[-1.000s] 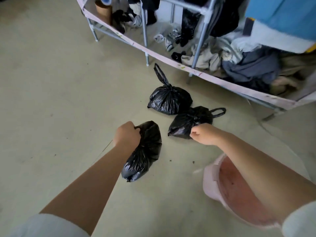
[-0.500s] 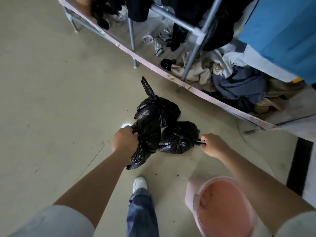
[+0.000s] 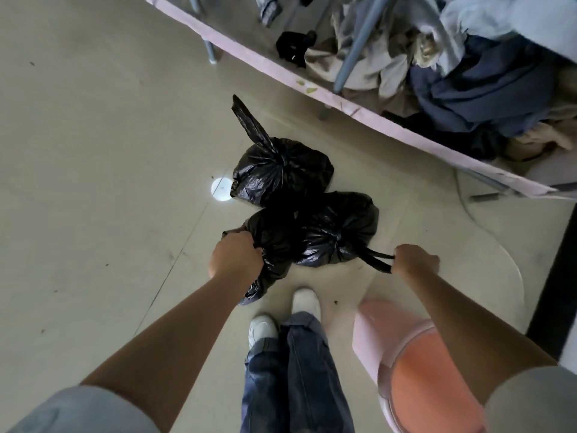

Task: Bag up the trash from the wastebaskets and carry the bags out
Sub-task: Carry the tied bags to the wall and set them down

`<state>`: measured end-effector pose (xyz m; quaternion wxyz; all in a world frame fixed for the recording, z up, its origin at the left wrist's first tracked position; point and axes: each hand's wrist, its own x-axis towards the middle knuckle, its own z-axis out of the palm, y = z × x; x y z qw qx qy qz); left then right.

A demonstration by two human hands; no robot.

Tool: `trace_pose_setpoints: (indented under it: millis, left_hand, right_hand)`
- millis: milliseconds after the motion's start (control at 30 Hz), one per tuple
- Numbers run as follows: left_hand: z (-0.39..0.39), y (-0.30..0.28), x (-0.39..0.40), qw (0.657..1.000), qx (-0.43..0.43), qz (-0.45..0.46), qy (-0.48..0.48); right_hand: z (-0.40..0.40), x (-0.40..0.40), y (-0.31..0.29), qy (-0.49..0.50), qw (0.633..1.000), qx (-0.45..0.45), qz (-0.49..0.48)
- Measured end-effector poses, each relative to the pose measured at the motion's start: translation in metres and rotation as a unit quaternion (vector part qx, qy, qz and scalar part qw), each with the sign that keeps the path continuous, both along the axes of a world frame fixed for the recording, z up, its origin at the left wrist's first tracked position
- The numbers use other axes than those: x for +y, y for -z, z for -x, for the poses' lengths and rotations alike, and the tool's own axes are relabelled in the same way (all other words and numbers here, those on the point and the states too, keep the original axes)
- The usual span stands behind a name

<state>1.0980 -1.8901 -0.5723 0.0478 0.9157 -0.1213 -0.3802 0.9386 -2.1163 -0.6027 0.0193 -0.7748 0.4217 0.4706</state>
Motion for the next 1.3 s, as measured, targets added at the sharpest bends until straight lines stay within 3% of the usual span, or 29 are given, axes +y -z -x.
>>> trace_pose_setpoints:
  millis: [100, 200, 333, 467, 633, 733, 867, 1000, 1067, 1300]
  left_hand:
    - [-0.012, 0.006, 0.003, 1.0, 0.006, -0.021, -0.019]
    - [-0.028, 0.003, 0.008, 0.998, 0.008, -0.031, -0.058]
    - [-0.052, -0.005, 0.026, 0.995, -0.003, -0.056, -0.088]
    - [-0.074, -0.009, 0.053, 0.991, -0.024, -0.074, -0.107]
    - [-0.109, 0.018, 0.059, 0.994, -0.058, -0.024, -0.091]
    - [-0.128, 0.047, 0.042, 0.994, -0.062, 0.046, -0.071]
    - [-0.142, 0.087, 0.025, 0.987, -0.051, 0.114, -0.105]
    - [-0.144, 0.114, 0.031, 0.978, -0.047, 0.156, -0.13]
    - [-0.141, 0.117, 0.04, 0.975, -0.041, 0.161, -0.149]
    - [-0.123, 0.075, 0.052, 0.979, -0.005, 0.132, -0.156]
  right_hand:
    - [-0.025, 0.005, -0.001, -0.123, 0.986, -0.11, -0.036]
    - [-0.063, 0.017, -0.006, -0.229, 0.94, -0.221, -0.122]
    - [-0.124, 0.043, -0.006, -0.339, 0.877, -0.272, -0.206]
    - [-0.177, 0.066, 0.005, -0.411, 0.842, -0.285, -0.203]
    - [-0.238, 0.076, 0.044, -0.384, 0.863, -0.307, -0.119]
    - [-0.266, 0.075, 0.076, -0.266, 0.904, -0.326, -0.069]
    - [-0.299, 0.07, 0.116, -0.155, 0.932, -0.314, -0.097]
    - [-0.315, 0.063, 0.14, -0.107, 0.935, -0.311, -0.134]
    - [-0.311, 0.065, 0.137, -0.129, 0.925, -0.325, -0.149]
    - [-0.262, 0.085, 0.061, -0.359, 0.872, -0.296, -0.151]
